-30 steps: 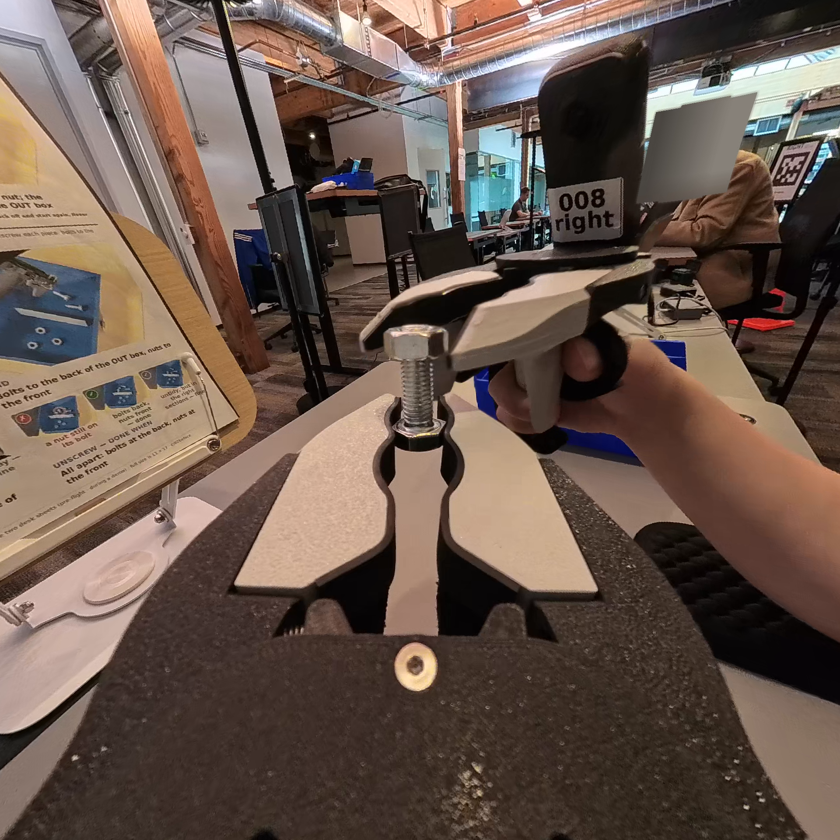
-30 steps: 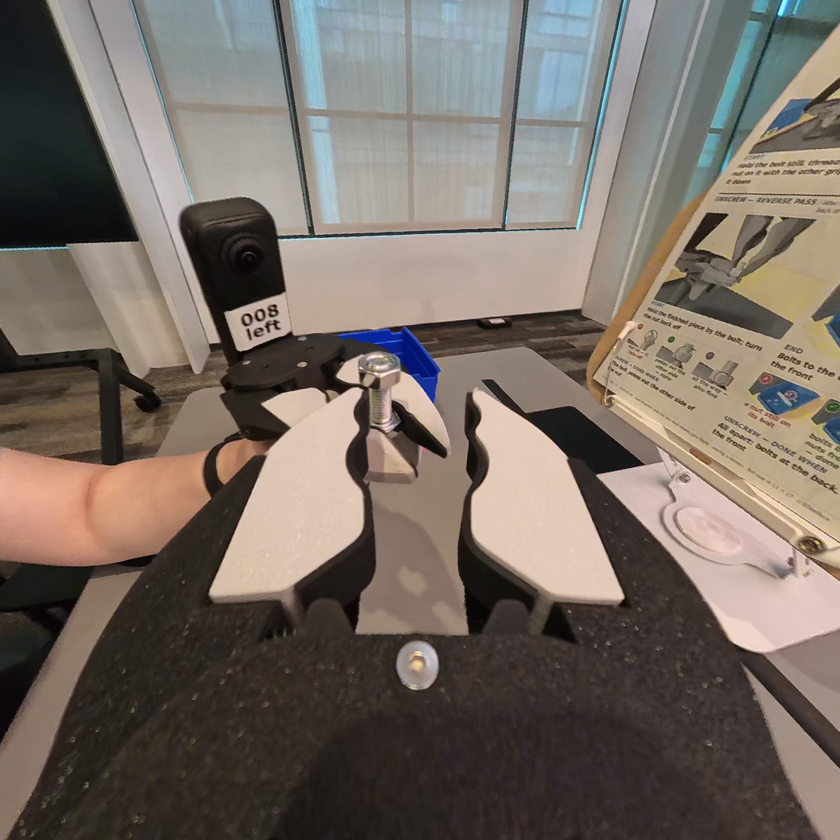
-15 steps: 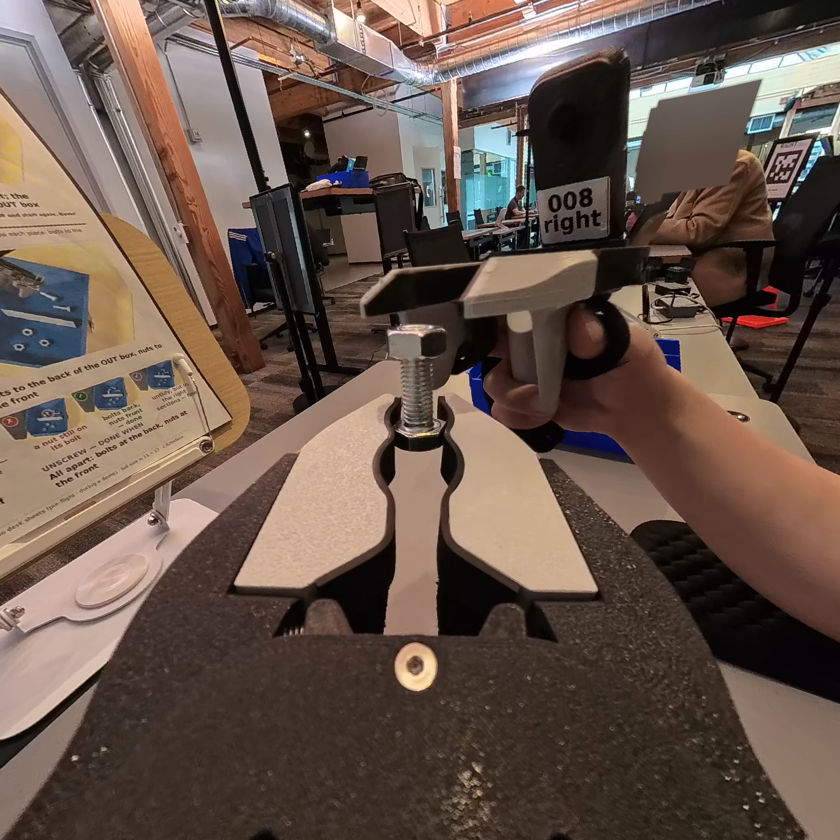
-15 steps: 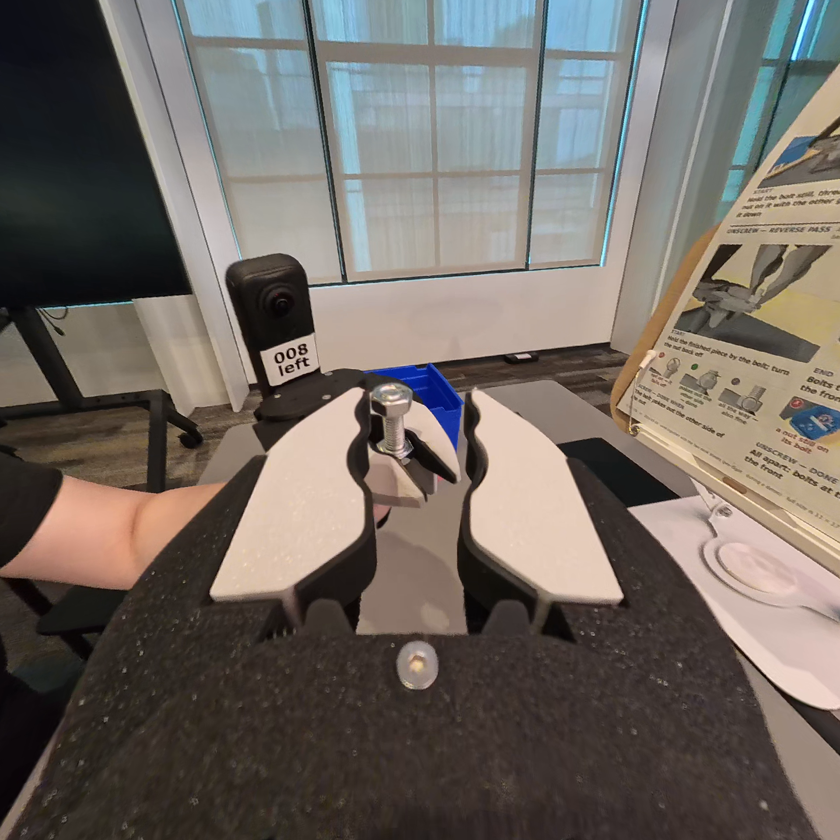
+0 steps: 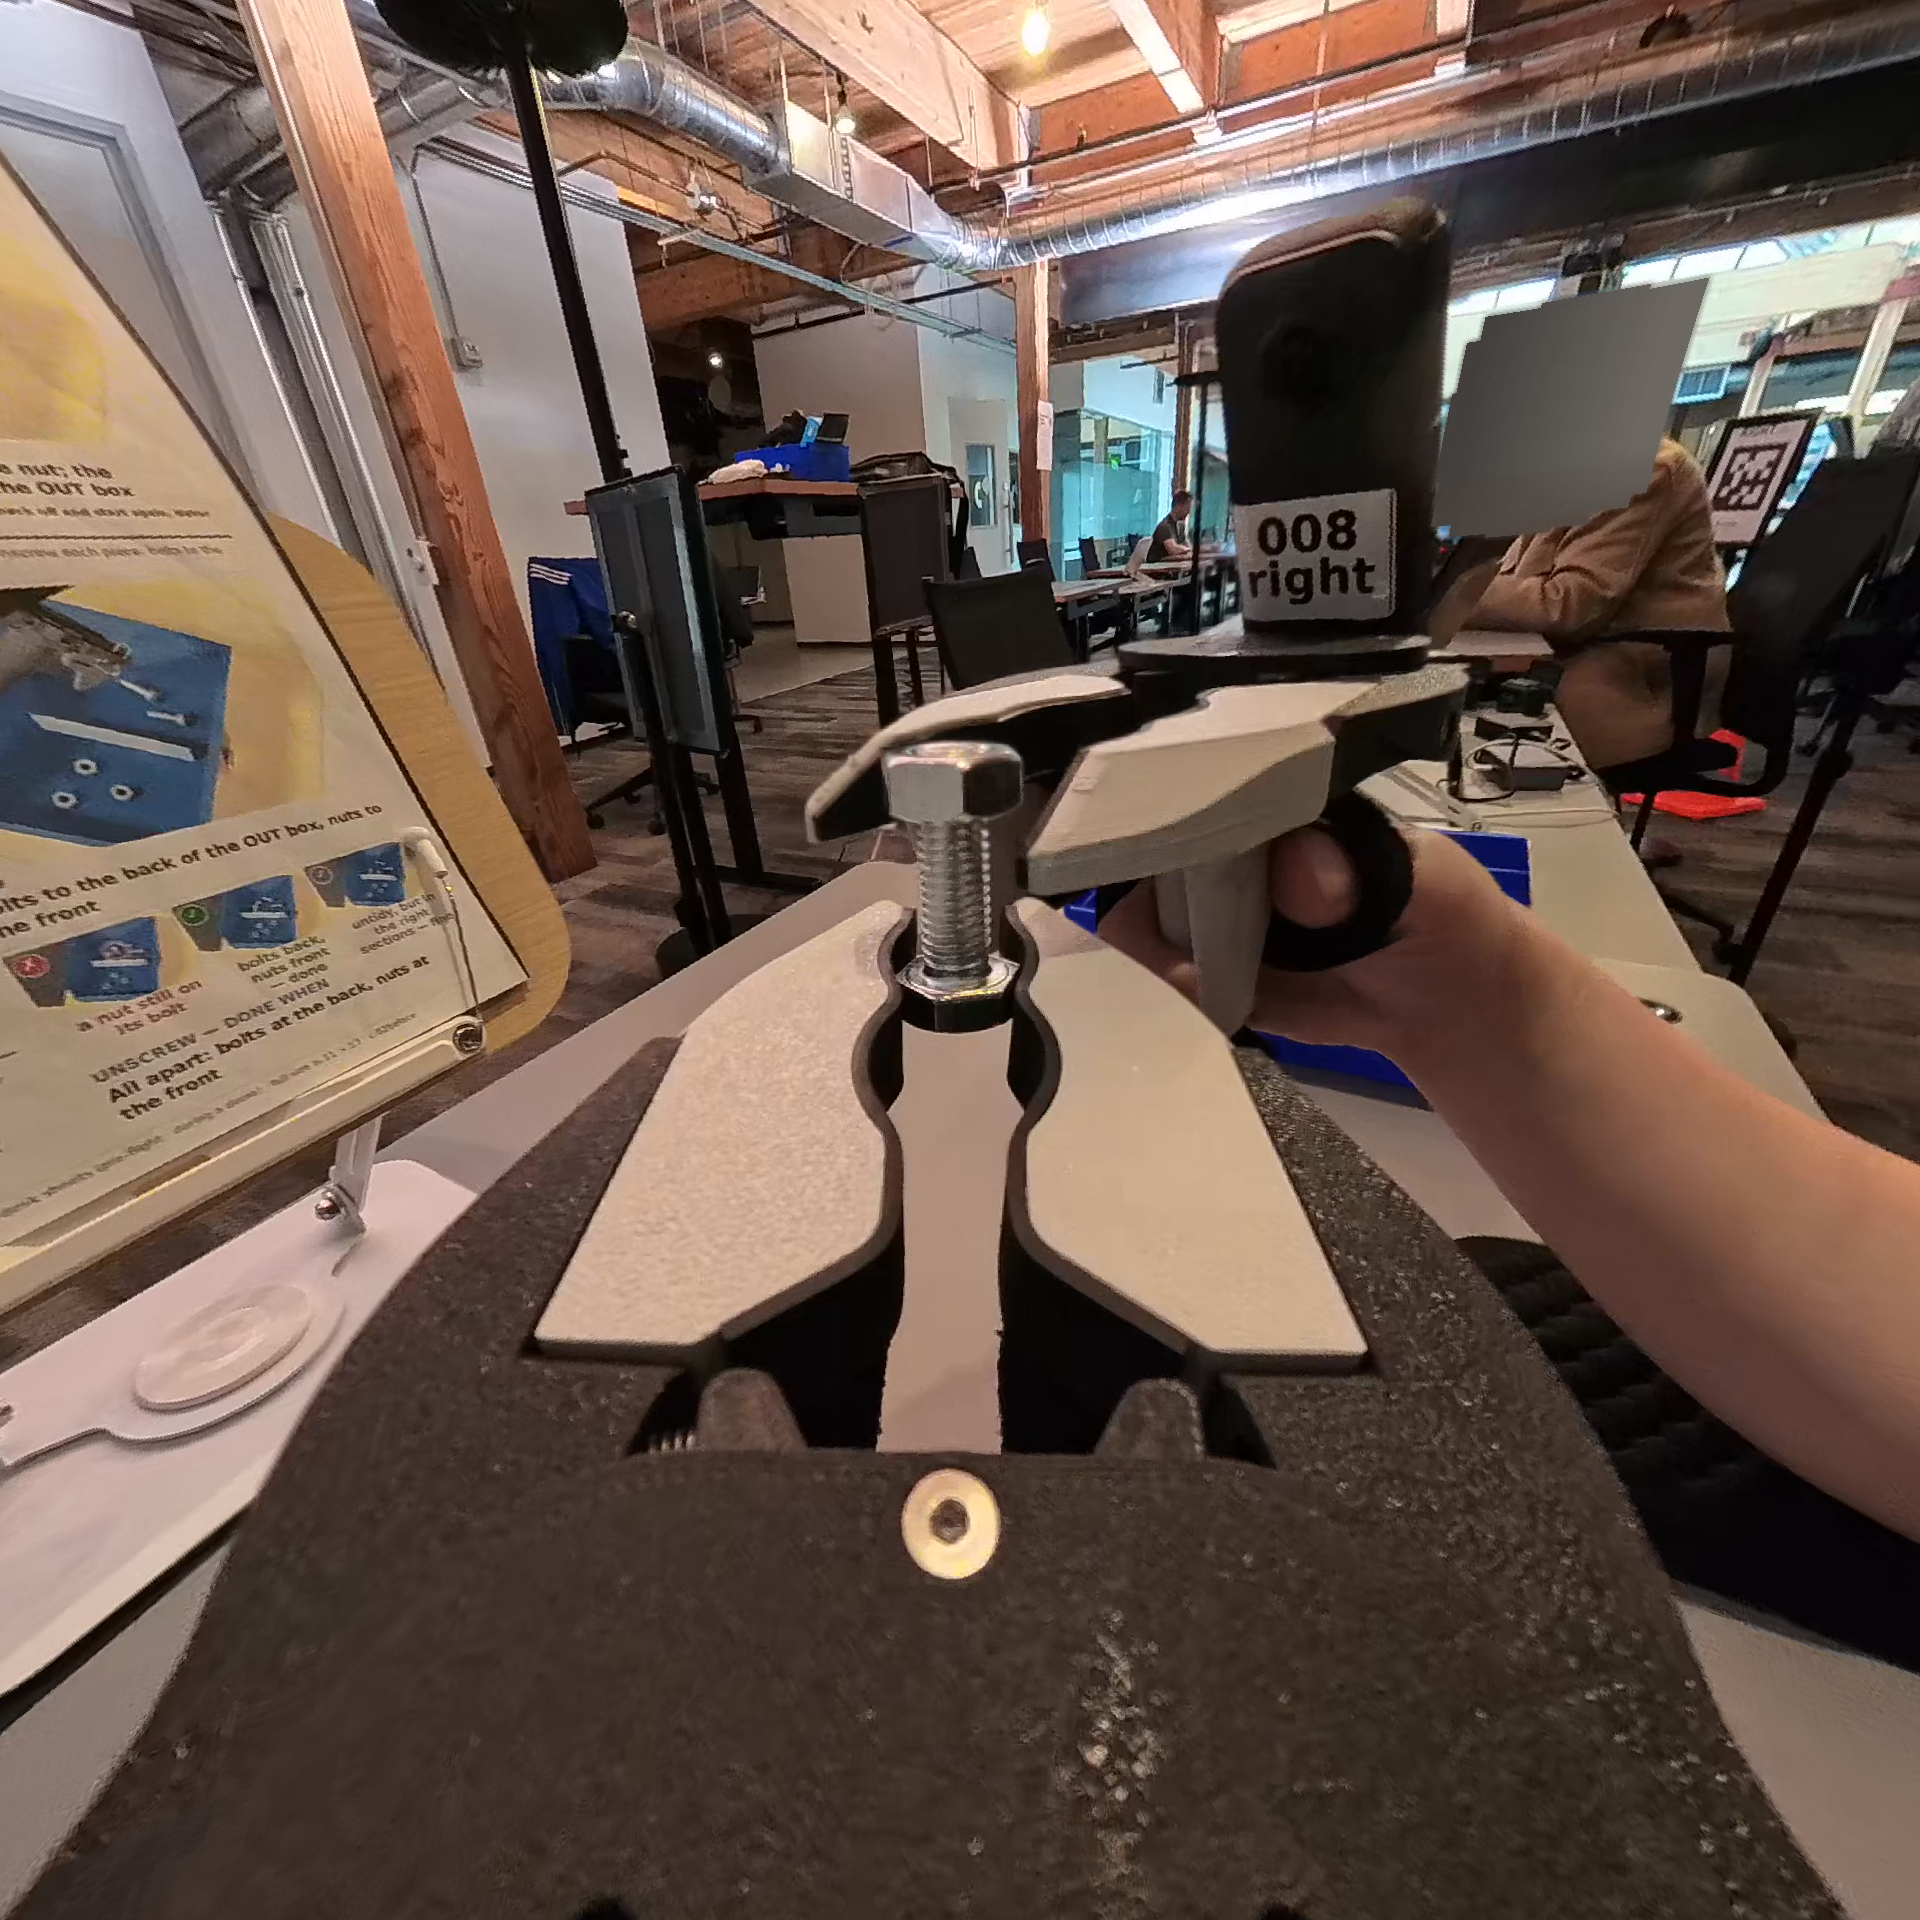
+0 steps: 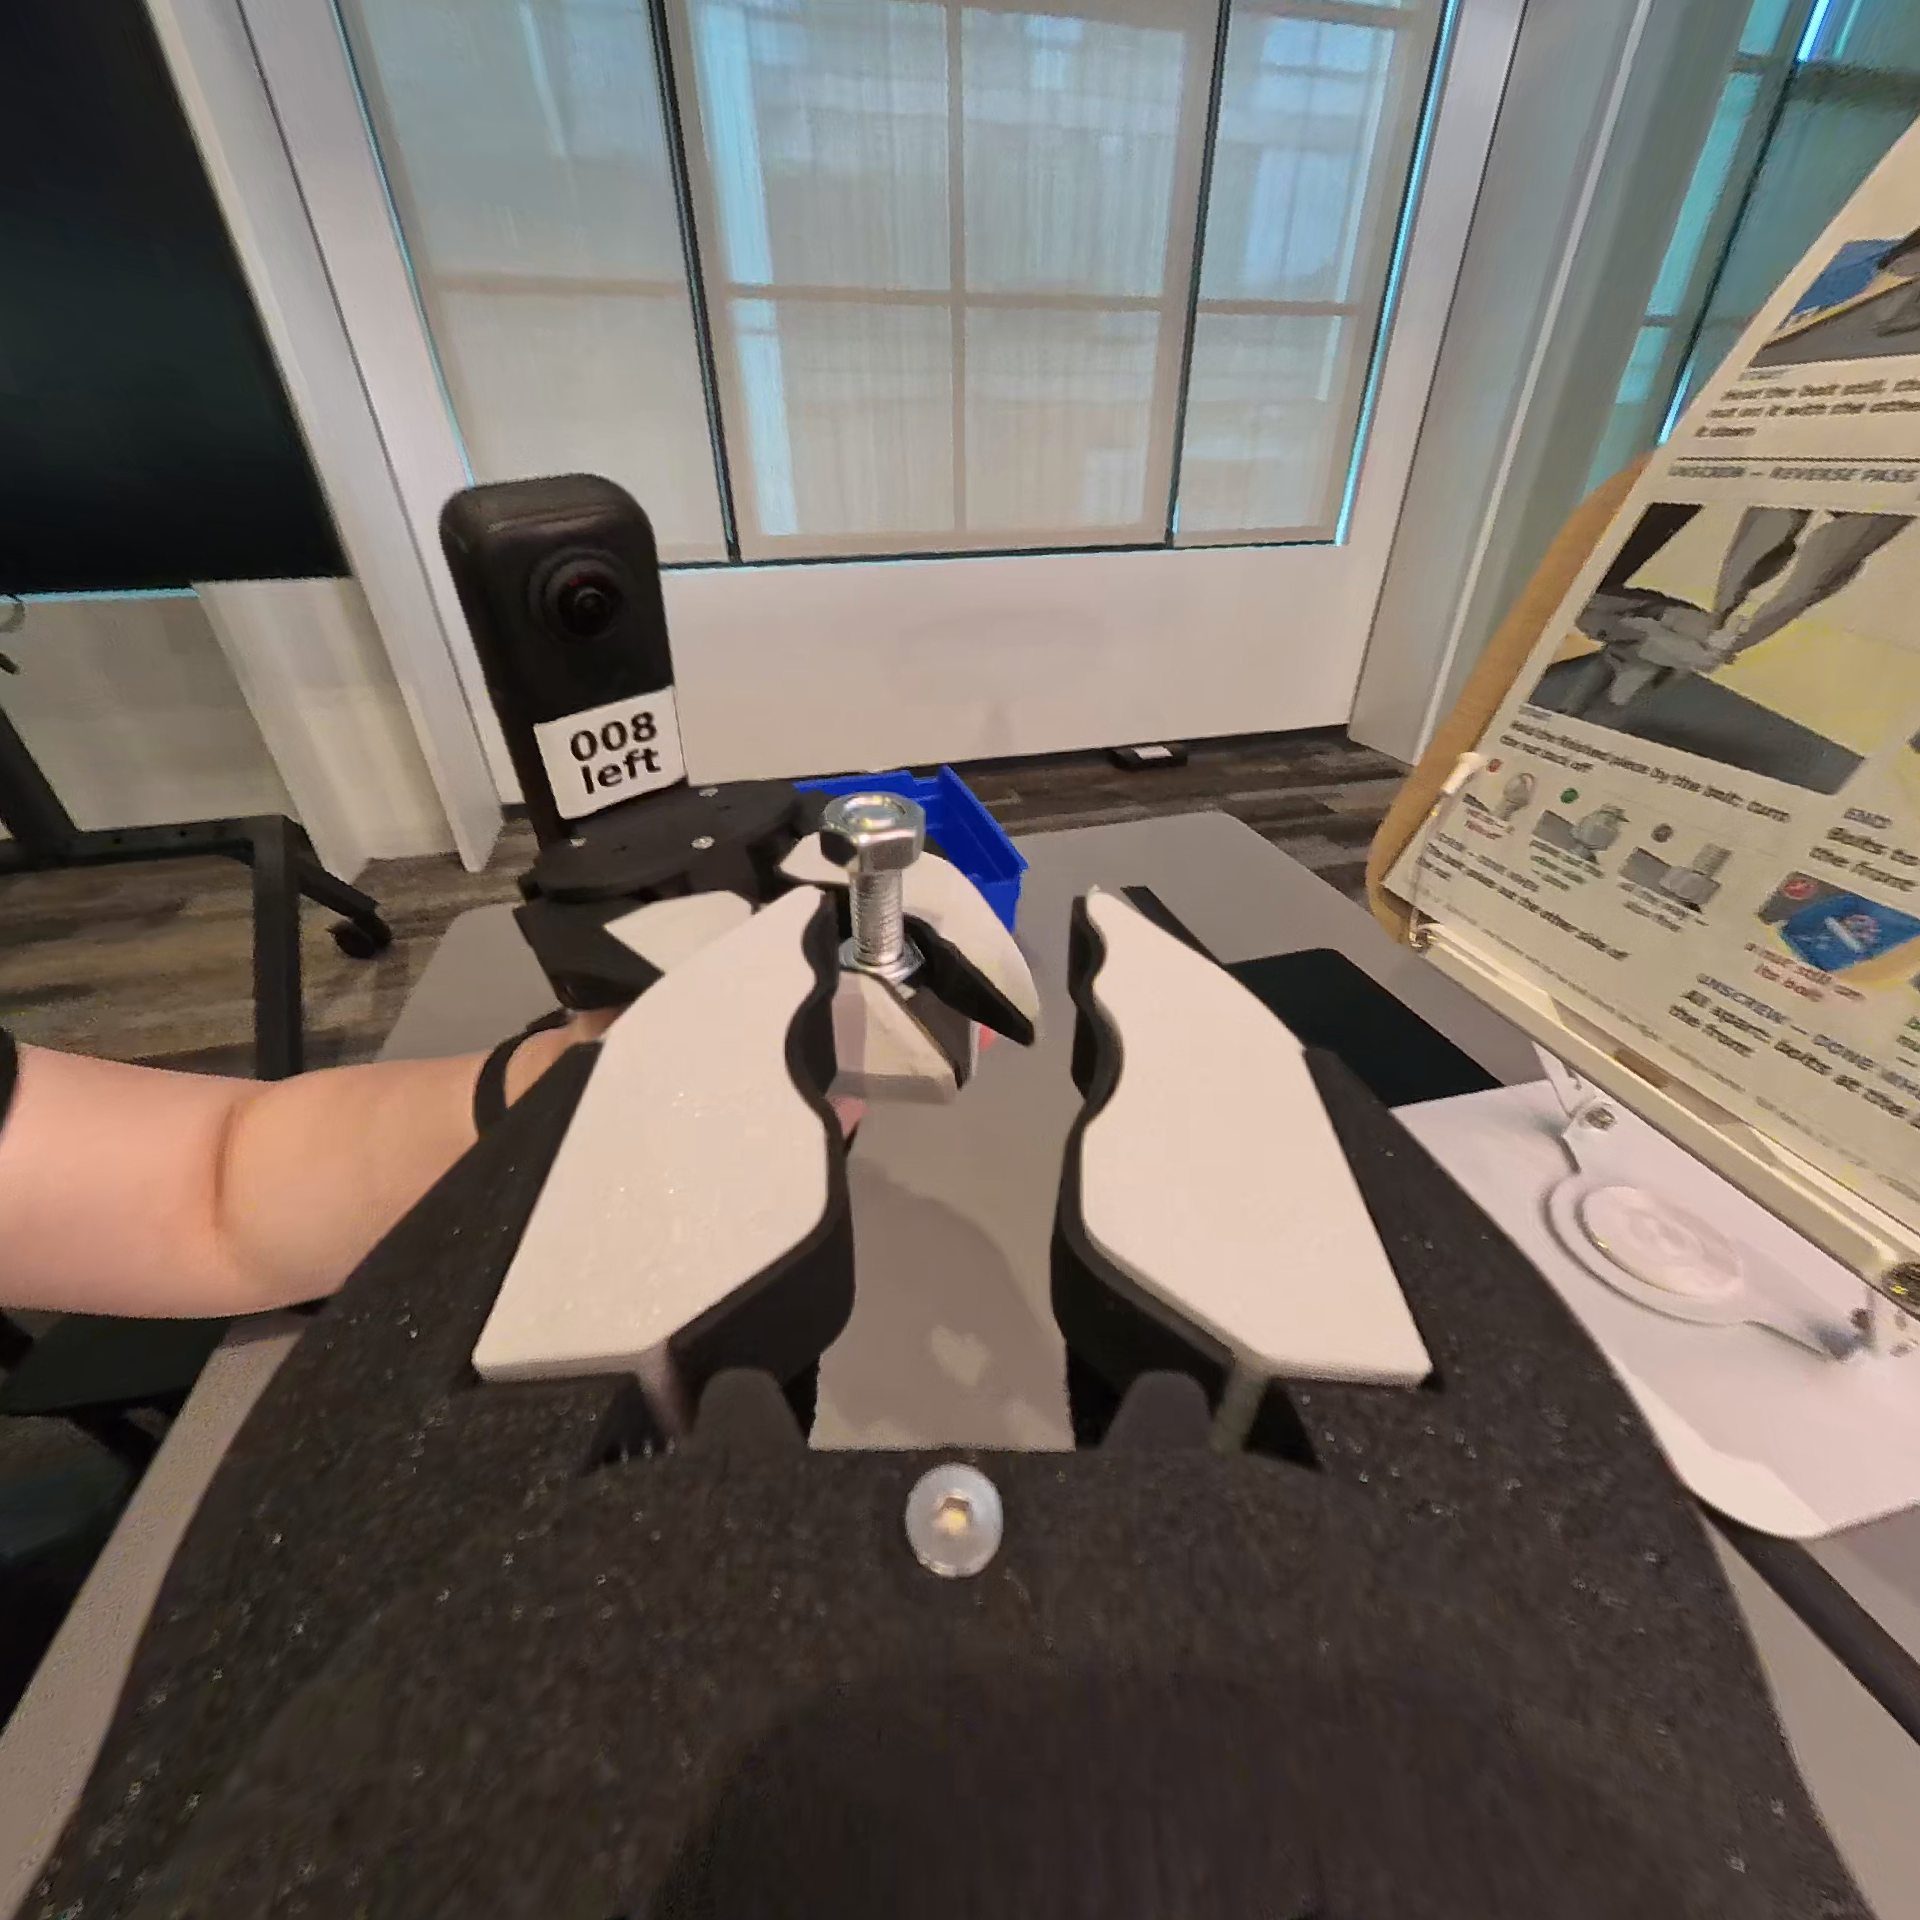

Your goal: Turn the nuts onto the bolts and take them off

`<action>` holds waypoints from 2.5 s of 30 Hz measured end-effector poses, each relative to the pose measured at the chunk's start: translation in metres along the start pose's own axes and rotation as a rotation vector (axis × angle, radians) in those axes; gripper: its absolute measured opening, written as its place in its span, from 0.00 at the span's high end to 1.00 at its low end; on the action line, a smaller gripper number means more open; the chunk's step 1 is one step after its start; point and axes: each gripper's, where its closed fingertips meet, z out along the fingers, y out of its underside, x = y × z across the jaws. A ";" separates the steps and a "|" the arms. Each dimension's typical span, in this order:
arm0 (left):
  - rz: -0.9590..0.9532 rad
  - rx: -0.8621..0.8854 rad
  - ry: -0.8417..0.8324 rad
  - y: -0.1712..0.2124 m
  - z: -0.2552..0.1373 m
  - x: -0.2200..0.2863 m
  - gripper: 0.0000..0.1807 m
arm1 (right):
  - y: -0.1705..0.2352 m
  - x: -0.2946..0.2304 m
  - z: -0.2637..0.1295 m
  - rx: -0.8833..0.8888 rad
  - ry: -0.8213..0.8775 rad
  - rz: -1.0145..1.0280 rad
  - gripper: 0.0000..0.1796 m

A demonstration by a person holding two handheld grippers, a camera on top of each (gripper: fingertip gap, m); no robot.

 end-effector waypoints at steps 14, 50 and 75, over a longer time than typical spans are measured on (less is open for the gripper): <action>0.010 0.003 -0.029 0.003 0.000 -0.007 0.92 | -0.002 0.004 0.004 0.000 0.050 -0.020 0.73; 0.054 -0.024 -0.048 0.015 0.006 -0.005 0.92 | 0.003 0.007 0.012 -0.015 0.117 -0.102 0.74; 0.050 -0.014 -0.043 0.011 0.004 -0.005 0.92 | -0.003 0.004 0.000 0.008 0.061 -0.056 0.74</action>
